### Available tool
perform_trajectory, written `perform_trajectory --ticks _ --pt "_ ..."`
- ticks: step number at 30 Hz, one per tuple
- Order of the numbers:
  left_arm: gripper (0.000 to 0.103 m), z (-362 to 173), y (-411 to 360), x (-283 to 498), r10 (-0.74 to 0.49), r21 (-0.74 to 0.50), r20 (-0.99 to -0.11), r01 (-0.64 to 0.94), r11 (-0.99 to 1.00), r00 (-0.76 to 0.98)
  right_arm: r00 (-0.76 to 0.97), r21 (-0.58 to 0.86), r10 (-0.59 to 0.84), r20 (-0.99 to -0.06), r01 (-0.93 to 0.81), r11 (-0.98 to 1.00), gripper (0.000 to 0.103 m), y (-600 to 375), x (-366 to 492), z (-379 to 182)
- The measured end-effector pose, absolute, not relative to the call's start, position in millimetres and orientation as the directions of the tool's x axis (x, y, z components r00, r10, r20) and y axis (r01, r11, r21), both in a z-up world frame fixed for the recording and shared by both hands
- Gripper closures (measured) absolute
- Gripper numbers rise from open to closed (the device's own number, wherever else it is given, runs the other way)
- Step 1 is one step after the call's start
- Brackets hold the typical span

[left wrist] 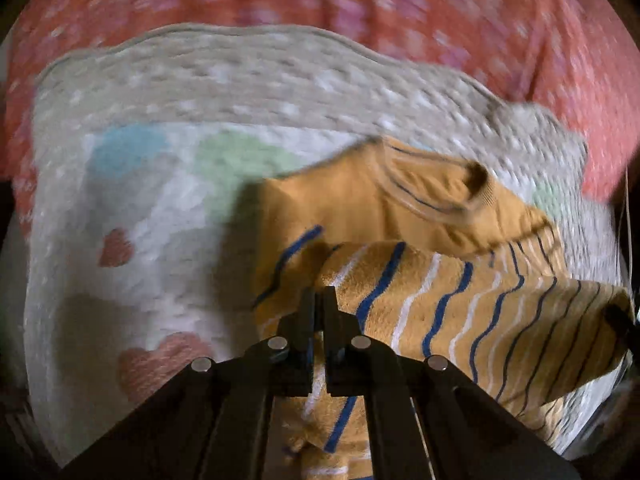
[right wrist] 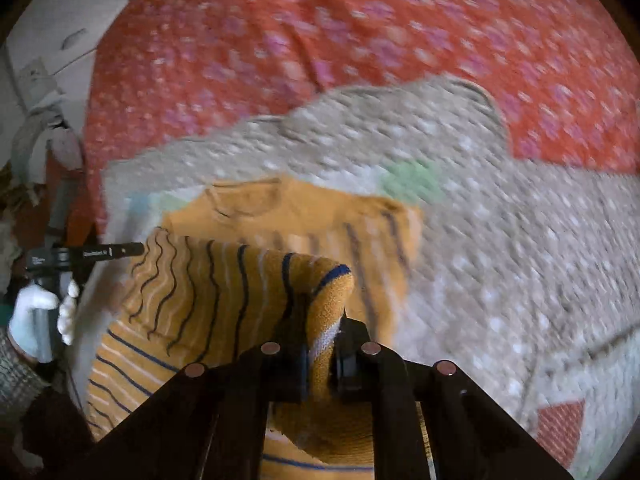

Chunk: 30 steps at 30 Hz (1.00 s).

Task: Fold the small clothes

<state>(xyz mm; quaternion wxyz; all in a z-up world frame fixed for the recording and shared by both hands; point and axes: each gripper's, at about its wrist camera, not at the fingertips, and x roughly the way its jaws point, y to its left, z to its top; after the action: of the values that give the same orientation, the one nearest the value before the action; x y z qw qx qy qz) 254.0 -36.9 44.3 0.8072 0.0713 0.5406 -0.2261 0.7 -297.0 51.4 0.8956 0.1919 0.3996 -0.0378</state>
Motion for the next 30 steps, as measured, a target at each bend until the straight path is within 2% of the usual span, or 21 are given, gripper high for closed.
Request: perform_trajectory --ticks 2,4,6,8,10,11,12,14,16,18,21,22,23,24,25,28,30 --pt "0.100 38 -25 265 -0.256 -0.123 -0.913 0.384 0.915 0.318 0.648 0.305 0.093 -0.756 0.222 0.926 0.092 -294 26 39" --pt "0.099 25 -21 276 -0.225 -0.113 -0.932 0.362 0.925 0.283 0.577 0.238 0.039 -0.816 0.274 0.932 0.083 -296 54 13" --pt "0.093 2 -25 284 -0.157 -0.072 -0.963 0.350 0.934 0.221 0.463 0.087 -0.095 -0.881 0.356 0.930 0.070 -301 70 -16" --pt "0.090 1 -24 280 -0.164 -0.081 -0.964 0.355 0.931 0.210 0.492 0.128 -0.092 -0.866 0.396 0.909 0.061 -308 59 -13" --pt "0.086 17 -12 267 -0.236 -0.139 -0.942 0.363 0.921 0.239 0.533 0.177 -0.091 -0.841 0.430 0.885 0.051 -313 39 1" --pt "0.075 24 -3 260 -0.264 -0.164 -0.933 0.366 0.916 0.244 0.546 0.181 -0.102 -0.831 0.441 0.879 0.046 -315 27 10" --pt "0.063 30 6 253 -0.279 -0.177 -0.926 0.361 0.916 0.253 0.555 0.181 -0.109 -0.825 0.442 0.879 0.044 -316 17 16" --pt "0.054 41 31 237 -0.310 -0.210 -0.910 0.340 0.917 0.274 0.576 0.200 -0.108 -0.810 0.445 0.873 0.042 -316 -8 28" --pt "0.053 41 55 212 -0.361 -0.275 -0.901 0.325 0.905 0.242 0.588 0.239 -0.096 -0.803 0.465 0.852 0.041 -316 -32 35" --pt "0.046 32 64 192 -0.389 -0.318 -0.899 0.310 0.896 0.202 0.591 0.287 -0.054 -0.805 0.467 0.837 0.041 -309 -50 31" --pt "0.045 13 59 165 -0.429 -0.377 -0.894 0.302 0.876 0.127 0.581 0.308 -0.018 -0.814 0.458 0.834 0.041 -288 -73 22" --pt "0.046 11 55 161 -0.432 -0.379 -0.893 0.301 0.875 0.129 0.574 0.303 -0.012 -0.819 0.450 0.840 0.041 -280 -76 19" --pt "0.057 11 48 154 -0.415 -0.356 -0.899 0.320 0.878 0.140 0.563 0.294 -0.005 -0.826 0.439 0.849 0.041 -271 -80 17" --pt "0.091 10 40 146 -0.356 -0.289 -0.921 0.331 0.898 0.160 0.551 0.284 0.002 -0.835 0.428 0.858 0.041 -261 -85 16" --pt "0.095 12 41 145 -0.364 -0.304 -0.920 0.322 0.897 0.145 0.543 0.274 0.000 -0.840 0.423 0.864 0.041 -252 -92 16" --pt "0.096 23 68 144 -0.377 -0.341 -0.910 0.207 0.917 0.172 0.531 0.251 -0.008 -0.847 0.413 0.875 0.041 -239 -104 18" --pt "0.103 27 91 138 -0.299 -0.266 -0.926 0.165 0.950 0.230 0.522 0.227 -0.029 -0.853 0.419 0.879 0.041 -239 -108 19"
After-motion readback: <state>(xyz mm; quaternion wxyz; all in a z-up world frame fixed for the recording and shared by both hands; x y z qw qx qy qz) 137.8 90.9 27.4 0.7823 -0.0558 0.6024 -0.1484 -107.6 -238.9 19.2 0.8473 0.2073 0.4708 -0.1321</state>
